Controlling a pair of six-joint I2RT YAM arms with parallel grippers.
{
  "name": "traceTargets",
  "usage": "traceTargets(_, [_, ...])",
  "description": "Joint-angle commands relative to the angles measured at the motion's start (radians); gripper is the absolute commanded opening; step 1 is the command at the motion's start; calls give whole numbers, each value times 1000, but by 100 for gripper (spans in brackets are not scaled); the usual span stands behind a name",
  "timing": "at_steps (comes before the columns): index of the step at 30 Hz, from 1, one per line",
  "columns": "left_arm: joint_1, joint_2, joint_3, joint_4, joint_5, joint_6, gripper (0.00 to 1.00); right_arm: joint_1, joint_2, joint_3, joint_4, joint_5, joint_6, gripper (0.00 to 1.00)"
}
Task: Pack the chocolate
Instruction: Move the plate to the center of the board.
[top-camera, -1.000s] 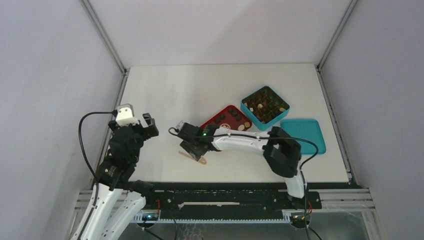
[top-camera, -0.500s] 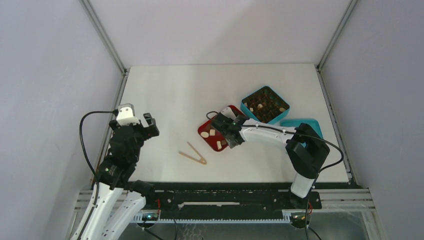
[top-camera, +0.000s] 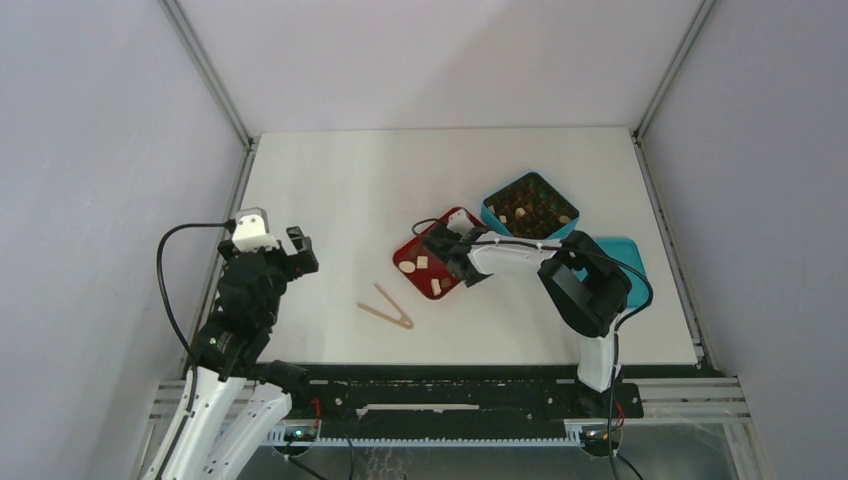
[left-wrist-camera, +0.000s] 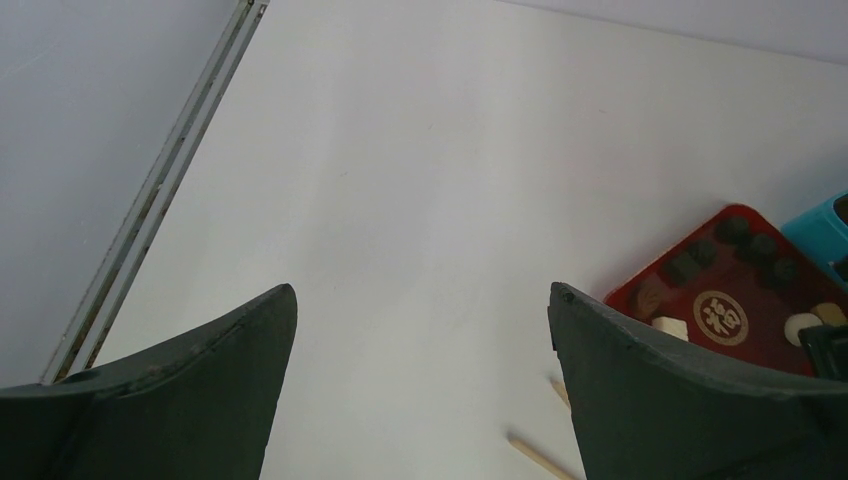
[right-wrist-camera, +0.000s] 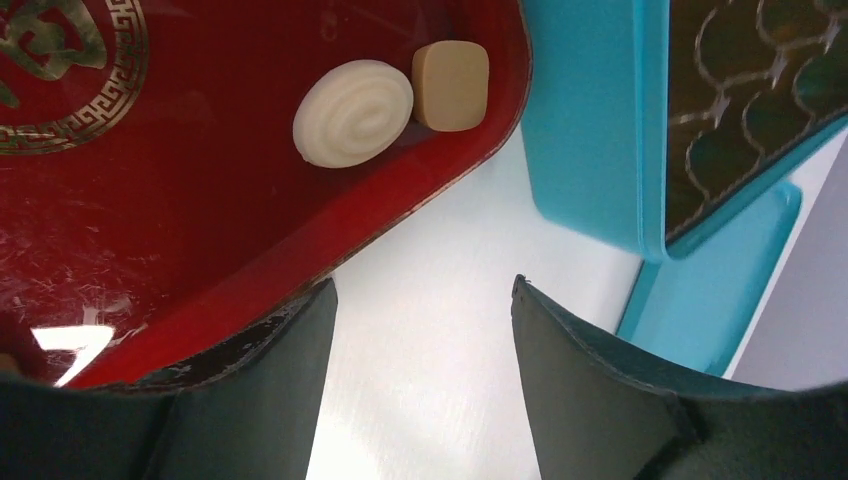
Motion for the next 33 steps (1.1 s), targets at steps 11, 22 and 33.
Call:
traceTargets(11, [6, -5, -14, 44, 10, -14, 100, 72, 239, 422, 254, -20, -257, 73])
traceTargets(22, [6, 0, -16, 46, 11, -12, 100, -6, 8, 312, 204, -117, -243, 73])
traceTargets(33, [6, -1, -18, 49, 25, -11, 100, -234, -160, 99, 173, -274, -187, 73])
